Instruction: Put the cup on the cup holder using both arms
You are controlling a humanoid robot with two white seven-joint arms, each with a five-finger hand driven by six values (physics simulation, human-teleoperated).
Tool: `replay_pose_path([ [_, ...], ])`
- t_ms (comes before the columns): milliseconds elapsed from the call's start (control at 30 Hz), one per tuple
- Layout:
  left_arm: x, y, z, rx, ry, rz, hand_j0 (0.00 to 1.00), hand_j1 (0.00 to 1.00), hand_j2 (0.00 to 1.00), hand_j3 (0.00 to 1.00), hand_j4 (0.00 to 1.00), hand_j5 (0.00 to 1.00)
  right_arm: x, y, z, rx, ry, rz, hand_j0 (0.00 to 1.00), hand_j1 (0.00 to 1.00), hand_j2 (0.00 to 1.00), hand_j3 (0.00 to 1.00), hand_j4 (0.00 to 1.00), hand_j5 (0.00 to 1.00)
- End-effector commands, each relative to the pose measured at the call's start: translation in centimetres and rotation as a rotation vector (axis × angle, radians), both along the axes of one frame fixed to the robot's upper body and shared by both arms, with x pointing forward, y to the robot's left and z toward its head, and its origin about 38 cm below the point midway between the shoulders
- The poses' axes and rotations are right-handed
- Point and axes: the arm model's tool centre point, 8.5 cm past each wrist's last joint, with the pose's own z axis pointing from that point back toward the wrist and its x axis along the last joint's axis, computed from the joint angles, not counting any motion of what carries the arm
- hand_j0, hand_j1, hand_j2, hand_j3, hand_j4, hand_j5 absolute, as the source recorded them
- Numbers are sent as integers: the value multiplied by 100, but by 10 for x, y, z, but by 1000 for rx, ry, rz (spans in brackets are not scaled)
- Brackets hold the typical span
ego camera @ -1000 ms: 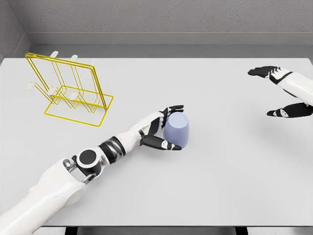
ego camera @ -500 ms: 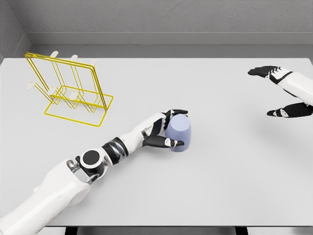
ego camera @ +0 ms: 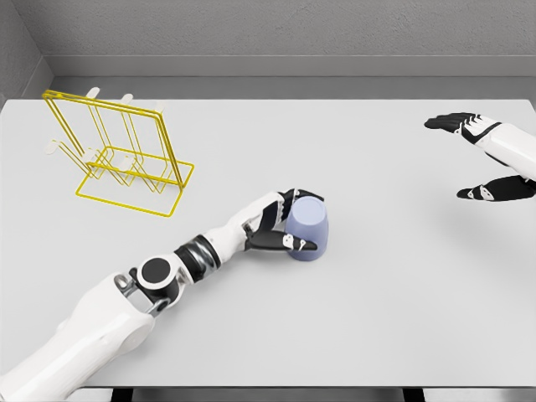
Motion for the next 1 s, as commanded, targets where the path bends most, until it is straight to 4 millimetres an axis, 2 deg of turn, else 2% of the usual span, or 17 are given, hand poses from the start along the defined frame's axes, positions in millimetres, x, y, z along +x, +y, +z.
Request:
replay_pose_path([
  [0, 1, 0, 9, -21, -21, -1, 63, 63, 63, 63, 63, 63, 0, 0, 1, 7, 1, -1, 100, 100, 100, 100, 100, 100],
  [200, -6, -3, 34, -65, -72, -26, 64, 64, 64, 64, 64, 64, 0, 0, 1, 7, 0, 0, 100, 100, 100, 100, 100, 100],
  [467, -18, 35, 58, -56, -136, -11, 64, 64, 64, 64, 64, 64, 0, 0, 1, 7, 0, 0, 100, 100, 100, 100, 100, 100],
  [667, -16, 56, 74, -41, -184, 13, 64, 64, 64, 64, 64, 64, 0, 0, 1, 7, 0, 0, 100, 100, 100, 100, 100, 100],
  [833, -15, 70, 78, -37, -215, 27, 65, 65, 65, 65, 65, 65, 0, 0, 1, 7, 0, 0, 100, 100, 100, 100, 100, 100],
  [967, -11, 89, 86, -27, -245, 54, 65, 65, 65, 65, 65, 65, 0, 0, 1, 7, 0, 0, 100, 100, 100, 100, 100, 100],
])
